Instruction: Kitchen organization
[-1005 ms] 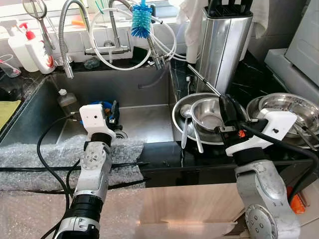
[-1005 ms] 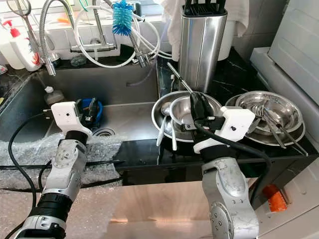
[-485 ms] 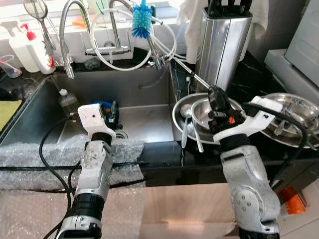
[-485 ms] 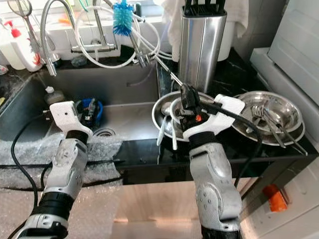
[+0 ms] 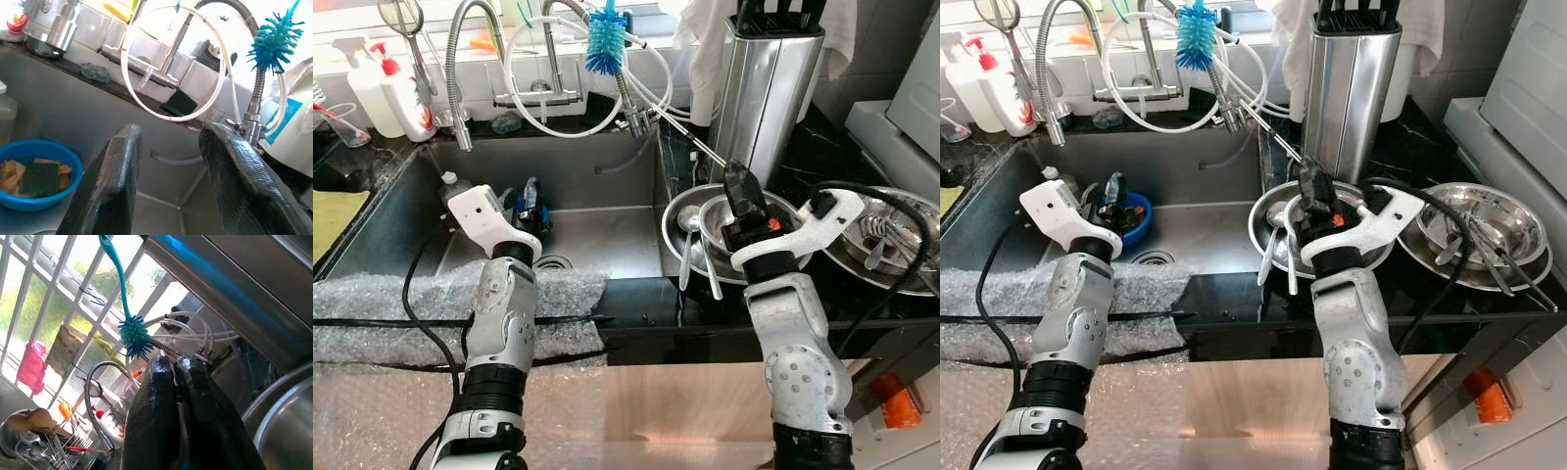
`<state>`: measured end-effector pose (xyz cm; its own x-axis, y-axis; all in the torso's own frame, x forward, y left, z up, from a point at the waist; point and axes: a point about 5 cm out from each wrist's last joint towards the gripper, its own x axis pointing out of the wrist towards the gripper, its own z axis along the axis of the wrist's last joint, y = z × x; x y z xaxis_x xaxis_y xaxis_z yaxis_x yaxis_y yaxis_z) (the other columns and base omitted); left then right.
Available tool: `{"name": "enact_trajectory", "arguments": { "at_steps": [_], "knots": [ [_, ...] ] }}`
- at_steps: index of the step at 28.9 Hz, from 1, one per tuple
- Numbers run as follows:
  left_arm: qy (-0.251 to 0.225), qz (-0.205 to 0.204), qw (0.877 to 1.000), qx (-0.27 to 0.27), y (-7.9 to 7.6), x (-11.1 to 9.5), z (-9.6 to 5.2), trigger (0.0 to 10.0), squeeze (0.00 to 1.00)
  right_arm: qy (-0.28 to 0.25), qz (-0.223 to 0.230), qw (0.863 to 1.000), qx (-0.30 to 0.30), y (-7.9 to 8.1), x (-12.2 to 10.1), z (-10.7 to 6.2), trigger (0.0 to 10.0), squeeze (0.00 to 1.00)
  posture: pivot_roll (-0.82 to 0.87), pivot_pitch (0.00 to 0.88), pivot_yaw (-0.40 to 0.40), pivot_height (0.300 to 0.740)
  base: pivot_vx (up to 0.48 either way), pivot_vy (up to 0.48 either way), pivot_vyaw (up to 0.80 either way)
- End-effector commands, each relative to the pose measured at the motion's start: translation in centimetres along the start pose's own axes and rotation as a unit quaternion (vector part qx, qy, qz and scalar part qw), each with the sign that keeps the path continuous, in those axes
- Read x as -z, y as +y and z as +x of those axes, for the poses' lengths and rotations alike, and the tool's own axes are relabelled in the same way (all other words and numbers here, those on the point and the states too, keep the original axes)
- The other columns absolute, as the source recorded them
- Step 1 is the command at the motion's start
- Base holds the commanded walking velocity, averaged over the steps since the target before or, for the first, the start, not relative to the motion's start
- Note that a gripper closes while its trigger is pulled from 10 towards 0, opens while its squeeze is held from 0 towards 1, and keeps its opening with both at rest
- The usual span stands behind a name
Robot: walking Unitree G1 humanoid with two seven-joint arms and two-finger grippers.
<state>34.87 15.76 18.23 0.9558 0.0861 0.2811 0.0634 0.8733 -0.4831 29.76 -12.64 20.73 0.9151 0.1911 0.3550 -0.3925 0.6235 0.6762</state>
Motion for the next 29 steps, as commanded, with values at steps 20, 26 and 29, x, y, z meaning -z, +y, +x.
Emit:
{"name": "enact_trajectory", "arguments": {
  "at_steps": [20,26,29],
  "knots": [
    [-0.007,-0.061,0.998,0.015,-1.2,-1.4,0.4,10.0,0.00,0.006,0.105,0.991,-0.084,1.6,-1.2,-0.3,10.0,0.00,-0.03,0.030,0.069,0.740,0.000,0.000,0.00],
    [-0.006,-0.072,0.997,0.012,-1.1,-1.3,0.3,10.0,0.00,0.004,0.105,0.988,-0.111,3.0,-1.6,-0.1,10.0,0.00,-0.03,0.027,0.066,0.740,0.000,0.000,0.00],
    [-0.003,-0.075,0.997,0.013,-1.2,-1.3,0.3,10.0,0.00,0.009,0.096,0.987,-0.128,3.7,-1.7,-0.1,10.0,0.00,-0.04,0.025,0.067,0.740,0.000,0.000,0.00]
  ]
}}
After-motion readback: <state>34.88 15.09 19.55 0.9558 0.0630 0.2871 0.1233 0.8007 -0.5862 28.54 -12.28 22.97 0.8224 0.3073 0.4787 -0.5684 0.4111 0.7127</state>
